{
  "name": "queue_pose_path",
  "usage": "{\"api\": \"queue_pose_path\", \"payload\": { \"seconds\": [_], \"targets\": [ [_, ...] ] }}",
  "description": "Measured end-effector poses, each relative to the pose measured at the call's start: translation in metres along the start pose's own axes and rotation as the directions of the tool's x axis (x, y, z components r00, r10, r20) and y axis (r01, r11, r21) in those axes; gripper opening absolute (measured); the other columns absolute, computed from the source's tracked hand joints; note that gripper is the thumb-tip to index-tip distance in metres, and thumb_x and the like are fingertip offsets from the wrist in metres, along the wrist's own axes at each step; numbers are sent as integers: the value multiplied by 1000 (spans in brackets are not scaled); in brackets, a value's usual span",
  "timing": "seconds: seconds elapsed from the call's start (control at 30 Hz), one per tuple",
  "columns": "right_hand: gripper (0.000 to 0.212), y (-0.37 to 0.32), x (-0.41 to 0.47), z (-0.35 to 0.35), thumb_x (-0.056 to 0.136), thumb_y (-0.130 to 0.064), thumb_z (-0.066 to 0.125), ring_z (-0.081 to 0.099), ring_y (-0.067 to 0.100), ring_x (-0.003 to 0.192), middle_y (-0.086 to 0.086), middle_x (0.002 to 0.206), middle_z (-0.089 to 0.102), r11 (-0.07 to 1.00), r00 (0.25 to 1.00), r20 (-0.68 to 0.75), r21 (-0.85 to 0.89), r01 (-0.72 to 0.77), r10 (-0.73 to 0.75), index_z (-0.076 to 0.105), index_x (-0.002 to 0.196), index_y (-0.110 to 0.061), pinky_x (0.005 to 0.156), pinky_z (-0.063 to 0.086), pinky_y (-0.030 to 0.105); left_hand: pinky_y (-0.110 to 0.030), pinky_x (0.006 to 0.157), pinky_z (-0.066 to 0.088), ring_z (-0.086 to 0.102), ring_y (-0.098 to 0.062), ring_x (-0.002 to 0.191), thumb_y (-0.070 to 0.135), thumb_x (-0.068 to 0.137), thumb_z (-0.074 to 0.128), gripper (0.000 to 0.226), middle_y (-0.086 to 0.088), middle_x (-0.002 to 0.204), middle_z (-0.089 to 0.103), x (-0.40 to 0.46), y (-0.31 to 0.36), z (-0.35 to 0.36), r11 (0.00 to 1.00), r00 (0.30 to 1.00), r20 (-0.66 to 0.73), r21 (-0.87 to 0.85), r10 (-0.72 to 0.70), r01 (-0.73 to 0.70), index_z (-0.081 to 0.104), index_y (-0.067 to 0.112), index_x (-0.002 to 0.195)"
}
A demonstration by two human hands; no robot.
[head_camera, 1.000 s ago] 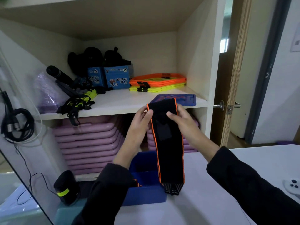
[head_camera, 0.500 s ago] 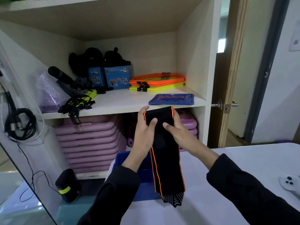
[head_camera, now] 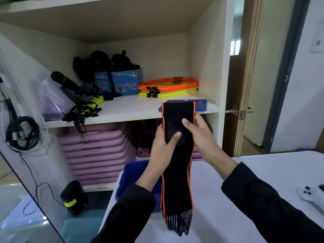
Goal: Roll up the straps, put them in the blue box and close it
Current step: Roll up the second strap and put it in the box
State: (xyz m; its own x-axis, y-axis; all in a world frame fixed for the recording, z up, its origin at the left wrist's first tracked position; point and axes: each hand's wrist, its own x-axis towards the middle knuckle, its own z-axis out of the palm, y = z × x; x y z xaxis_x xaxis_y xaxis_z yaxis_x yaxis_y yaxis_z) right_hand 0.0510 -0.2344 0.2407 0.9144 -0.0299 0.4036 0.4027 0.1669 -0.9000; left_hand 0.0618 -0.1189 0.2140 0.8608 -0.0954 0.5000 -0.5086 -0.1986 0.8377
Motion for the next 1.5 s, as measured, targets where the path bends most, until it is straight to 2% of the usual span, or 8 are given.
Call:
{"api": "queue_pose_path", "payload": {
  "seconds": [0.2, 0.4, 0.6, 0.77, 1.03, 1.23, 1.37, 1.5],
  "targets": [
    [32, 3, 4, -9, 94, -12, 47, 58, 11, 112, -2, 120, 62, 999, 997, 72, -31, -29, 31, 49, 122, -27, 96, 47, 27, 0, 72, 41, 54, 14, 88, 20, 92, 51, 26, 16, 100, 53, 3, -2, 2, 1000, 1000, -12, -12, -10, 10, 44, 21, 117],
    [45, 2, 8, -28, 91, -5, 50, 62, 30, 72, 26, 101, 62, 918, 968, 252, -388, 81, 22, 46, 104, -47, 43, 49, 19, -33, 103, 42, 51, -16, 119, 13, 94, 45, 41, 0, 126, 54, 7, -9, -5, 973, 995, 19, -208, -99, 100, 36, 19, 134],
    [44, 15, 12, -19, 93, -2, 46, 56, -1, 105, -17, 111, 57, 940, 962, 273, -323, 114, -23, 43, 118, -37, 95, 48, 22, -34, 105, 41, 51, -11, 118, 13, 96, 41, 45, 2, 128, 51, 10, -17, -2, 978, 997, 28, -192, -75, 79, 26, 20, 137],
    [46, 22, 16, -12, 95, -2, 41, 48, 5, 118, -15, 117, 52, 946, 970, 241, -314, 81, -3, 35, 131, -30, 107, 38, 31, 3, 79, 39, 49, 28, 88, 11, 96, 41, 40, 23, 104, 46, 11, -20, -3, 994, 1000, -19, -106, -7, 5, 26, 15, 133],
    [42, 37, 25, -9, 92, 2, 47, 58, 2, 105, -13, 107, 62, 966, 978, 191, -226, 123, -80, 51, 107, -37, 100, 44, 29, -20, 88, 48, 59, 1, 99, 17, 92, 50, 21, 12, 105, 61, 21, -29, -7, 952, 992, -42, -290, -119, 101, 49, 32, 107],
    [44, 51, 34, -16, 87, 10, 47, 56, -3, 77, -20, 80, 64, 918, 973, 139, -329, 221, -185, 62, 87, -31, 70, 44, 15, -24, 72, 55, 68, -14, 86, 28, 98, 37, 31, -6, 97, 69, 22, -41, -16, 752, 908, 228, -509, -352, 419, 65, 14, 104],
    [53, 60, 38, -20, 84, 16, 45, 60, -8, 80, -22, 79, 67, 891, 972, 135, -391, 230, -192, 65, 83, -34, 71, 45, 10, -31, 88, 50, 70, -16, 95, 61, 89, 18, 68, -6, 103, 74, 28, -38, -30, 632, 842, 420, -561, -338, 534, 67, 17, 103],
    [37, 58, 39, -19, 80, 12, 49, 59, -15, 86, -13, 93, 63, 862, 959, 157, -422, 283, -238, 67, 88, -20, 75, 46, 6, -34, 94, 50, 66, -18, 103, 46, 81, 49, 44, -7, 112, 68, 32, -35, -37, 696, 827, 490, -491, -277, 524, 61, 19, 114]
  ]
}}
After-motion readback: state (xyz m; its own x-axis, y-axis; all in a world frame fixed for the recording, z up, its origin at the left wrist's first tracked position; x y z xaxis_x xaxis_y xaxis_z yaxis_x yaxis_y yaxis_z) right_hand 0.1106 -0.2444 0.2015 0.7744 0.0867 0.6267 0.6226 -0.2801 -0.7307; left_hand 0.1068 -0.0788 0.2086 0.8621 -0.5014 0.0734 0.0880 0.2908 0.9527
